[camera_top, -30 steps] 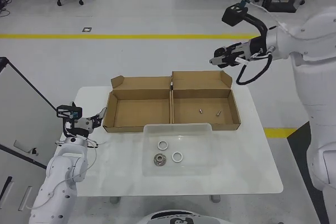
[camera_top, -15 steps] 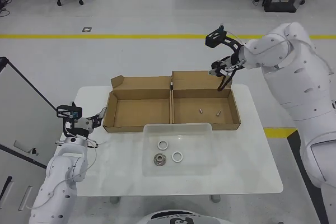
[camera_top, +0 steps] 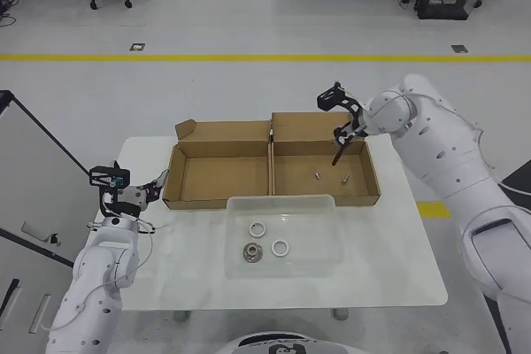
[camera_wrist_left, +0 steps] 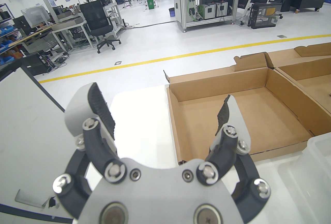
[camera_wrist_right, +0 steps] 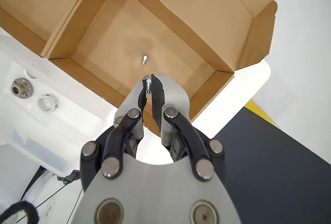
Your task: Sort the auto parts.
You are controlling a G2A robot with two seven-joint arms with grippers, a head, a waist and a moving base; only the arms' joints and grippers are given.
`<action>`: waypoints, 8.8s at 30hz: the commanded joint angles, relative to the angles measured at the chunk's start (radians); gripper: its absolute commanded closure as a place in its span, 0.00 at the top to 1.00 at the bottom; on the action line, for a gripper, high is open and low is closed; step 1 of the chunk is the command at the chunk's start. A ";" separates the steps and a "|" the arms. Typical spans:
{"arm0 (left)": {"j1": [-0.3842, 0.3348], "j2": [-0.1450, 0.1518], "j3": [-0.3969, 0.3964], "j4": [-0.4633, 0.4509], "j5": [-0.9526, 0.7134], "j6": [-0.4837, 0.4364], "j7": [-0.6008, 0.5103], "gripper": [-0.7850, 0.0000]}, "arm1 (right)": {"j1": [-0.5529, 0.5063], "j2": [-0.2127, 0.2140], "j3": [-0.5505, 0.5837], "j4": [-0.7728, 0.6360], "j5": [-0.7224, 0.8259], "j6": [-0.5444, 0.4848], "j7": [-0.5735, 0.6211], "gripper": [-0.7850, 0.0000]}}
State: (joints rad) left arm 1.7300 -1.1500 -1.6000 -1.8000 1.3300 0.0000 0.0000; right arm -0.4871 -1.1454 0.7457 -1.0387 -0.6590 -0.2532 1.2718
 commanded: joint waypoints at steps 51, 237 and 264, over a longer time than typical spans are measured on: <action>0.000 0.000 0.000 0.000 0.000 0.000 0.000 1.00 | -0.101 -0.071 -0.099 0.212 -0.051 0.047 -0.017 0.00; -0.909 -0.072 0.977 0.162 -0.491 -0.426 -1.394 1.00 | -0.548 0.233 0.872 -0.679 1.137 0.249 0.264 1.00; -1.241 -0.092 1.333 0.283 -0.779 -0.415 -1.405 0.71 | -0.548 0.233 0.872 -0.679 1.137 0.249 0.264 1.00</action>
State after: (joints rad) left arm 0.4894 -1.2406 -0.2679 -1.5213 0.5492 -0.4120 -1.4082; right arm -1.0347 -0.9126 1.6176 -1.7180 0.4781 -0.0038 1.5359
